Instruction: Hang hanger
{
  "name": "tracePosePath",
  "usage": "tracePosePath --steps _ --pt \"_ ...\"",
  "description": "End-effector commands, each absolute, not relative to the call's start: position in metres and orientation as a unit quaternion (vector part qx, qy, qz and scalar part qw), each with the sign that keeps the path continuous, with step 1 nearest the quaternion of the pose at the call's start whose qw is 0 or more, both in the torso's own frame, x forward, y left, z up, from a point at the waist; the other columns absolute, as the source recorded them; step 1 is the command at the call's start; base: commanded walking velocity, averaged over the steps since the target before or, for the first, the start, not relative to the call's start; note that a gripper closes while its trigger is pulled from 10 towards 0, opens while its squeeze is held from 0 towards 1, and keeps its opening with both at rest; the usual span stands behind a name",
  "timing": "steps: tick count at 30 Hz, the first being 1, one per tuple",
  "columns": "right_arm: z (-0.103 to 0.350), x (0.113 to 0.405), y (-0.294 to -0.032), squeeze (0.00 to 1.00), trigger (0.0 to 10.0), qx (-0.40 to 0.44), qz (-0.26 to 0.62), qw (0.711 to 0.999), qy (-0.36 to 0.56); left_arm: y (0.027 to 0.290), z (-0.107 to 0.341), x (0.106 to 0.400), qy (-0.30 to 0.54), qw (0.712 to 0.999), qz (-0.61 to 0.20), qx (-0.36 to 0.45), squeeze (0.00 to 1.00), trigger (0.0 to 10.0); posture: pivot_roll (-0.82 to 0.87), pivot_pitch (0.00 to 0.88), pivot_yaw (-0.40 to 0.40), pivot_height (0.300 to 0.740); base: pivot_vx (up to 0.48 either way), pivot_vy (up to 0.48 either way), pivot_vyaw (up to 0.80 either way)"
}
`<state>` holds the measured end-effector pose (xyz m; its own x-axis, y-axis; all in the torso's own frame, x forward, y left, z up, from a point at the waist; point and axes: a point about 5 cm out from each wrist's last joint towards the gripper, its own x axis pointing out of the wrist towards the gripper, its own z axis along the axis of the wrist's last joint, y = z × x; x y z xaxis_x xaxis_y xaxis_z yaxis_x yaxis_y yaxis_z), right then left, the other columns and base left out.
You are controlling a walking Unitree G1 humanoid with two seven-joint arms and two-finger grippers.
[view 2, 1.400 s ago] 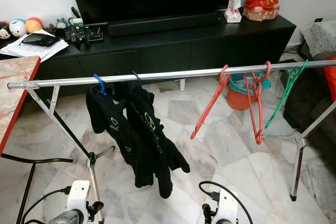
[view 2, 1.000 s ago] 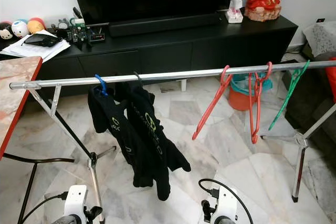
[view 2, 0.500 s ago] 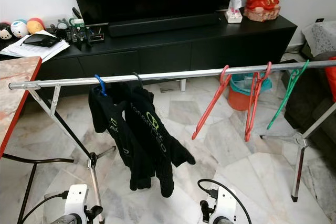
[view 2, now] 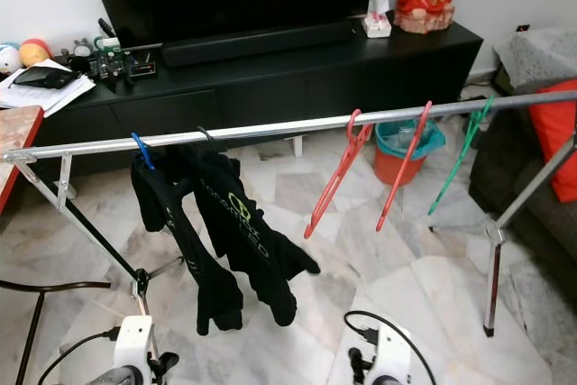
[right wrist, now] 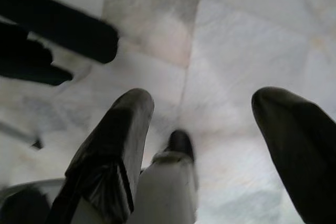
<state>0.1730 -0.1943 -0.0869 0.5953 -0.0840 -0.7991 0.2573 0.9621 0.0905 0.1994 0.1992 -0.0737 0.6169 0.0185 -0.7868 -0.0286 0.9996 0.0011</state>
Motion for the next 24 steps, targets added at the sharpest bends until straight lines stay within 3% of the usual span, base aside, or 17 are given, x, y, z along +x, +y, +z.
tracePosePath --steps 1,17,20,21,24 --pt "-0.087 0.174 -0.187 0.0 10.0 0.104 -0.088 0.887 0.441 0.204 -0.076 0.194 0.449 0.893 0.019 0.004 0.0 10.0 -0.06 0.0 0.03 0.74 0.0 0.0 0.0" --pt "-0.088 0.173 -0.188 0.0 10.0 0.104 -0.088 0.885 0.445 0.204 -0.063 0.215 0.403 0.915 0.018 0.009 0.0 10.0 -0.05 0.0 0.027 0.74 0.0 0.0 0.0" --pt "-0.088 0.172 -0.187 0.0 10.0 0.105 -0.087 0.885 0.445 0.208 -0.044 0.24 0.338 0.941 0.013 0.007 0.0 10.0 -0.05 0.0 0.027 0.74 0.0 0.0 0.0" --pt "-0.089 0.171 -0.187 0.0 10.0 0.105 -0.086 0.884 0.447 0.212 -0.024 0.261 0.276 0.961 -0.001 0.013 0.0 10.0 -0.05 0.0 0.026 0.74 0.0 0.0 0.0" --pt "-0.089 0.171 -0.187 0.0 10.0 0.104 -0.085 0.884 0.449 0.214 -0.007 0.274 0.229 0.973 -0.013 0.017 0.0 10.0 -0.05 0.0 0.026 0.74 0.0 0.0 0.0"
